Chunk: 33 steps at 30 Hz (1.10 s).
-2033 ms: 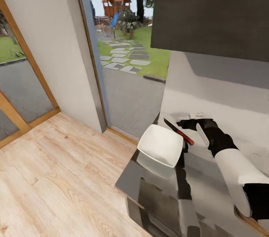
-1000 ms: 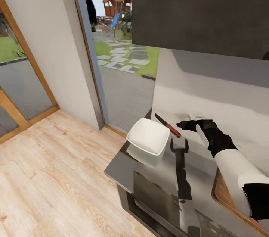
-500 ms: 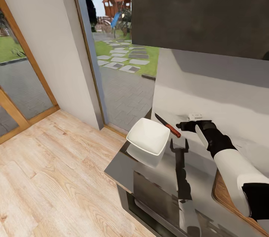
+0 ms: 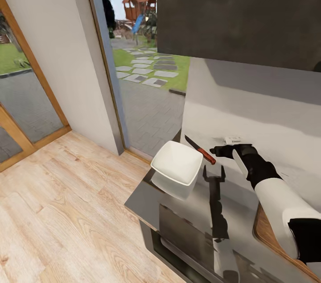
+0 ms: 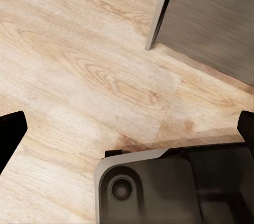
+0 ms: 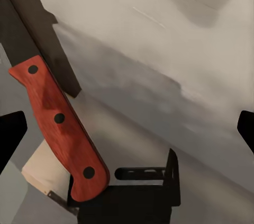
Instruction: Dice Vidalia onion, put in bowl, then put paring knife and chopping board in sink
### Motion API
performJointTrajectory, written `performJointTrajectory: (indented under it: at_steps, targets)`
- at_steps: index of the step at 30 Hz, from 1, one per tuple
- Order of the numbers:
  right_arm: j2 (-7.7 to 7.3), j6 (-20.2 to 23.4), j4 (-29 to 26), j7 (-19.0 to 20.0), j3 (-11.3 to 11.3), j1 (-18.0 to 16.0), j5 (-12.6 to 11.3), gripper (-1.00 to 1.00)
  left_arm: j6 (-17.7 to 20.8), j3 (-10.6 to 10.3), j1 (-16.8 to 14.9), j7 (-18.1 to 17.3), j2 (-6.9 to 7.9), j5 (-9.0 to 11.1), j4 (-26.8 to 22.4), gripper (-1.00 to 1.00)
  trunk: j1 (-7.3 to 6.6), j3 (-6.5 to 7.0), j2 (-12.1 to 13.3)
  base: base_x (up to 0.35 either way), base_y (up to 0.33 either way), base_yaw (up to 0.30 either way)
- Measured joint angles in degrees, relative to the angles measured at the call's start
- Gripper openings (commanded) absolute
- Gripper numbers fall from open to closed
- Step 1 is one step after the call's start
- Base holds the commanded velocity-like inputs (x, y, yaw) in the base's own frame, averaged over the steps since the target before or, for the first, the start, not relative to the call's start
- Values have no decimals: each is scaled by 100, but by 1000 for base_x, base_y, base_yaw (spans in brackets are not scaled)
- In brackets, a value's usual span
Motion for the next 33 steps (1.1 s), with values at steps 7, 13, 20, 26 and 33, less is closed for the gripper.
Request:
performJointTrajectory:
  at_steps: [7,13,20,26,33]
  targets:
    - [18,-10,60,0,4,-3,0,100,0,0,0,0,0,-2,-4,100,0,0,0,0,0,0]
    - [34,-27,185,-1,6,-3,2,100,0,0,0,0,0,-2,-6,100,0,0,0,0,0,0]
    - [36,-66,209,-1,126,-4,22,100,0,0,0,0,0,-2,-7,100,0,0,0,0,0,0]
    - [36,-239,277,1,205,-2,27,100,0,0,0,0,0,-2,-7,100,0,0,0,0,0,0]
    - [37,-267,306,5,215,-4,29,100,0,-9,0,0,-41,-3,3,100,0,-3,0,0,0,0]
